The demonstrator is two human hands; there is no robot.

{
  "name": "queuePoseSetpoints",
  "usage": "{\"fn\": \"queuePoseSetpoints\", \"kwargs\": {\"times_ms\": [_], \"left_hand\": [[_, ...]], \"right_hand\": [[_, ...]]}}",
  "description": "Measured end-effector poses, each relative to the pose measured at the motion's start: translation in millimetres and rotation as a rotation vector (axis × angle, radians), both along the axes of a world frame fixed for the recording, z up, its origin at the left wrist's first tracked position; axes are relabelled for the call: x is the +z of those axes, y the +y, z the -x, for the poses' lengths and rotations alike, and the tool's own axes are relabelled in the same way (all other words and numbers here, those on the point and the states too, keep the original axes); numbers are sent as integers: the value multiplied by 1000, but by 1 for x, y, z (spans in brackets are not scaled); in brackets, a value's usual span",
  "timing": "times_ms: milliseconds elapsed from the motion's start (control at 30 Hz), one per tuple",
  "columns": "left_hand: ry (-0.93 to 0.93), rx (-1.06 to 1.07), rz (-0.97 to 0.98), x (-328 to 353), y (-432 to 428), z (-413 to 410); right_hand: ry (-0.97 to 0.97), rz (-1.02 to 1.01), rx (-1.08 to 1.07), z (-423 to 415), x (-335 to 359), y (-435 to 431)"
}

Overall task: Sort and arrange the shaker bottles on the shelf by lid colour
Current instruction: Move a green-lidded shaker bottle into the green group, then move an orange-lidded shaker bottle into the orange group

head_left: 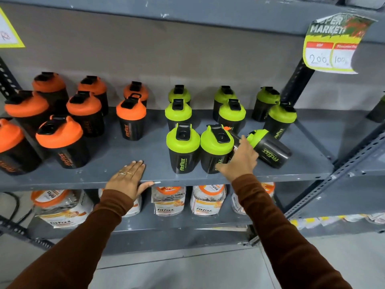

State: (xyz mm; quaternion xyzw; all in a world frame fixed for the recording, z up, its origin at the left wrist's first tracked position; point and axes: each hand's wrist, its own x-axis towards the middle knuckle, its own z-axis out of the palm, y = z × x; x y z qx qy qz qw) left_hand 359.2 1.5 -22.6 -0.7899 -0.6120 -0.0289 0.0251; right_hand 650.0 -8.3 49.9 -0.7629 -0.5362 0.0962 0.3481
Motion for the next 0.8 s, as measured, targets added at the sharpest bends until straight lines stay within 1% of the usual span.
{"fn": "queuePoseSetpoints", "kwargs": {"times_ms": [67, 167, 233, 333, 400, 633, 733, 800], "left_hand": [[3, 5, 0, 1, -1, -1], [22, 9, 20, 1, 0, 0], [13, 16, 29, 0, 1, 0], [21, 15, 54, 1, 0, -1], [37, 17, 58, 3, 0, -1], [27, 16, 37, 1, 1, -1], [9, 7, 6, 4, -1, -1], [14, 0, 19, 4, -1, -1]], "right_hand": [[-124, 32, -33, -11, 7, 3], [-321, 148, 89, -26, 14, 15], [-411, 241, 174, -31, 13, 21], [-488, 252, 199, -34, 8, 25], [-454, 227, 196, -37, 8, 28], [-216, 93, 160, -48, 15, 27], [-121, 48, 122, -53, 25, 24], [-46, -14, 92, -56, 32, 21]]}}
